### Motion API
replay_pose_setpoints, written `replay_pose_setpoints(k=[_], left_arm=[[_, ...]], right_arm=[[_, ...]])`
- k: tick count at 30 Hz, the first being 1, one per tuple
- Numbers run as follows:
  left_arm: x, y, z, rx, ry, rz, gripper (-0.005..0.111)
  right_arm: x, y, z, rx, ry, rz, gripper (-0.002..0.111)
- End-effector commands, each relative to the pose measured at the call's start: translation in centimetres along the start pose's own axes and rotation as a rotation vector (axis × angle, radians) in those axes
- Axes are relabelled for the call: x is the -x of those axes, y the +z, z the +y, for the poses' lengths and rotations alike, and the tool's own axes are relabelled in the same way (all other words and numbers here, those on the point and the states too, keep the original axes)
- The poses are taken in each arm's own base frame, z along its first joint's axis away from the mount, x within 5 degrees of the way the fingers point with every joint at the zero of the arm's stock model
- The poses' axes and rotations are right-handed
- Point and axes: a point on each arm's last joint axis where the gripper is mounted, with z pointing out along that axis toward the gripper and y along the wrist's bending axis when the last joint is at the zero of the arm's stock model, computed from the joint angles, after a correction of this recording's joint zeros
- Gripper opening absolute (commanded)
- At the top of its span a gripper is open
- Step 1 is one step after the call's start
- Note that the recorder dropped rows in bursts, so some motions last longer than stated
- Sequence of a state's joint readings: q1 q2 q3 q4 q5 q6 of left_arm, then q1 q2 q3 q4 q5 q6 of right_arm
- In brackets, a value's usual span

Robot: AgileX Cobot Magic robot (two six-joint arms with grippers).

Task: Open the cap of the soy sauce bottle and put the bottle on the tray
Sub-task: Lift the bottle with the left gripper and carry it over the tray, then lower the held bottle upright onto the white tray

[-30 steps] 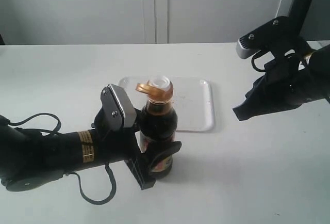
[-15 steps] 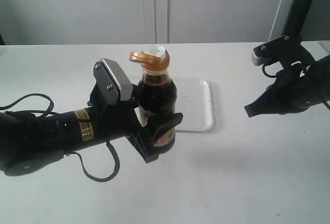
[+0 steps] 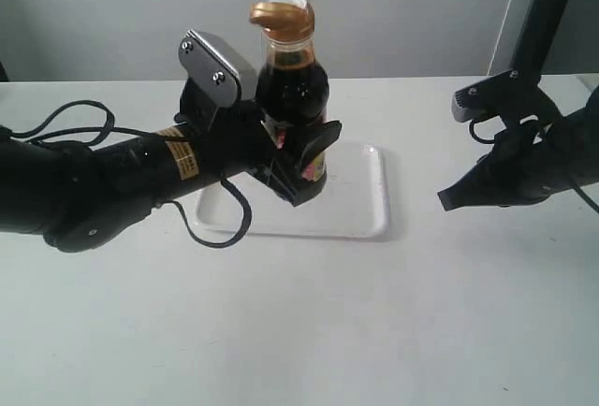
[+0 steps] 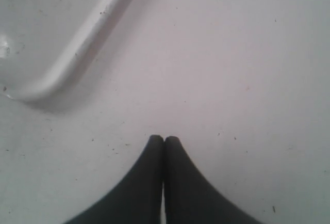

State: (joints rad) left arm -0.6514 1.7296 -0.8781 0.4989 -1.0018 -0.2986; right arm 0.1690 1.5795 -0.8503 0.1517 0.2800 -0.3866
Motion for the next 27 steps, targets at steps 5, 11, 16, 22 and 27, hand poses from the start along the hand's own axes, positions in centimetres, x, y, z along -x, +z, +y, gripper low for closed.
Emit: replay_pose_setpoints(k=[5, 11, 16, 22, 27], left_arm=[[1.4, 1.6, 2.1, 0.076, -0.017, -0.084, 0.000], [0.2, 2.8, 3.8, 0.115, -0.034, -0.073, 0.000], [-0.4, 3.9, 4.4, 0.134, -0.052, -0.069, 0.000], [-1.6, 5.3, 4.8, 0.136, -0.078, -0.060, 0.000], [-2.4, 6.0, 5.1, 0.147, -0.092, -0.052, 0.000]], right_arm=[[0.0, 0.0, -0.3, -0.012, 0.011, -0.019, 0.000], [0.1, 0.0, -0.3, -0.014, 0.013, -0.025, 0.000], [0.2, 0.0, -0.4, -0.018, 0.015, -0.036, 0.000], [0.2, 0.0, -0.4, -0.018, 0.017, -0.037, 0.000], [0.2, 0.0, -0.4, -0.019, 0.017, -0.039, 0.000]])
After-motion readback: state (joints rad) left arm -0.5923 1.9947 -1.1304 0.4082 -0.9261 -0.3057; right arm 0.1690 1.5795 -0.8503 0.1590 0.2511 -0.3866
